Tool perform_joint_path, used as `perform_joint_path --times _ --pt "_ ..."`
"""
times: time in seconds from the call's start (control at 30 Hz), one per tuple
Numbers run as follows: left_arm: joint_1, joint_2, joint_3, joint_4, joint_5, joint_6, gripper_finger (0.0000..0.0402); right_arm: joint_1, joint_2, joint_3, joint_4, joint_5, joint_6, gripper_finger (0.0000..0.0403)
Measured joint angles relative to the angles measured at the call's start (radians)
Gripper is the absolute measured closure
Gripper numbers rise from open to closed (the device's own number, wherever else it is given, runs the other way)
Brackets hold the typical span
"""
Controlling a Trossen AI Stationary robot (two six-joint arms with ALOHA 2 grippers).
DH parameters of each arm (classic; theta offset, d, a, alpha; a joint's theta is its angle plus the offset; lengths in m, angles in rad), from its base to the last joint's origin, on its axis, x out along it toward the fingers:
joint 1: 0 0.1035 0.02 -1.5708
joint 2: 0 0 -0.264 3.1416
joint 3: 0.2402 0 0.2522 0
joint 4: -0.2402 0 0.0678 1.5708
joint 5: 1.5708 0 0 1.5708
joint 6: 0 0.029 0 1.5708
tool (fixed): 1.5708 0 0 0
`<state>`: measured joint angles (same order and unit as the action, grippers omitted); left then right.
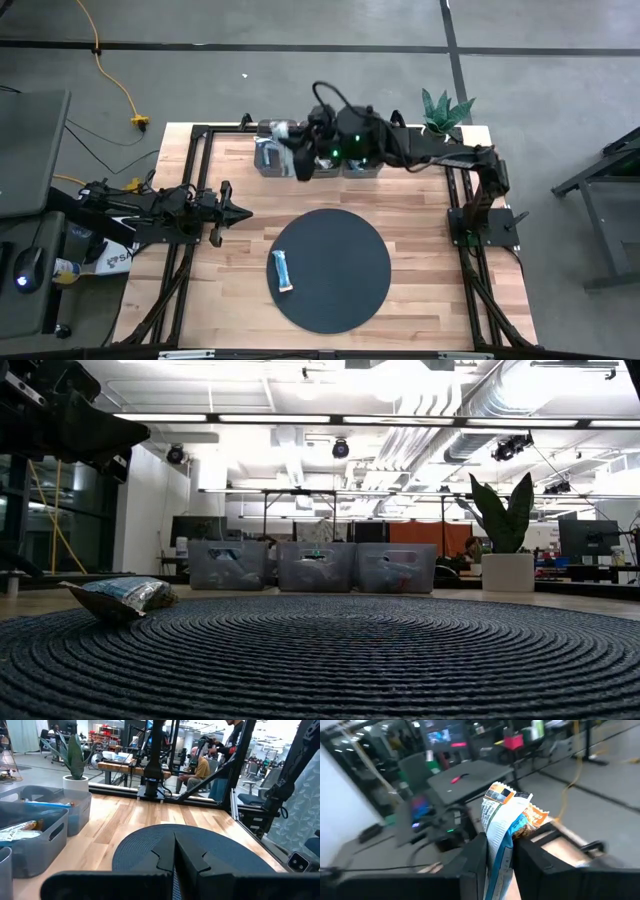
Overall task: Pick and place Granola Bars by type
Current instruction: Put the yellow granola bar into the middle black bin
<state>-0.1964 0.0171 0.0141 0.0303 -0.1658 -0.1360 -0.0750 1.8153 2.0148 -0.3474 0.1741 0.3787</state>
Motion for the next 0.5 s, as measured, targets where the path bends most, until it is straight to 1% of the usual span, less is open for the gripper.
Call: perform_joint_path --times 0.17,0.37,0.5 --pt "0.0 0.0 0.0 0.0 0.0 0.0 0.04 -0.091 -0.002 0.0 -0.025 0.045 -0.083 0.0336" --pt "0.0 0.0 0.0 0.0 0.0 0.0 0.04 -0.21 -0.002 0.0 -0.095 0.159 -0.101 0.0336" --pt "0.0 0.0 0.0 0.0 0.0 0.0 0.04 -0.293 0.011 0.0 -0.13 0.157 -0.092 0.0336"
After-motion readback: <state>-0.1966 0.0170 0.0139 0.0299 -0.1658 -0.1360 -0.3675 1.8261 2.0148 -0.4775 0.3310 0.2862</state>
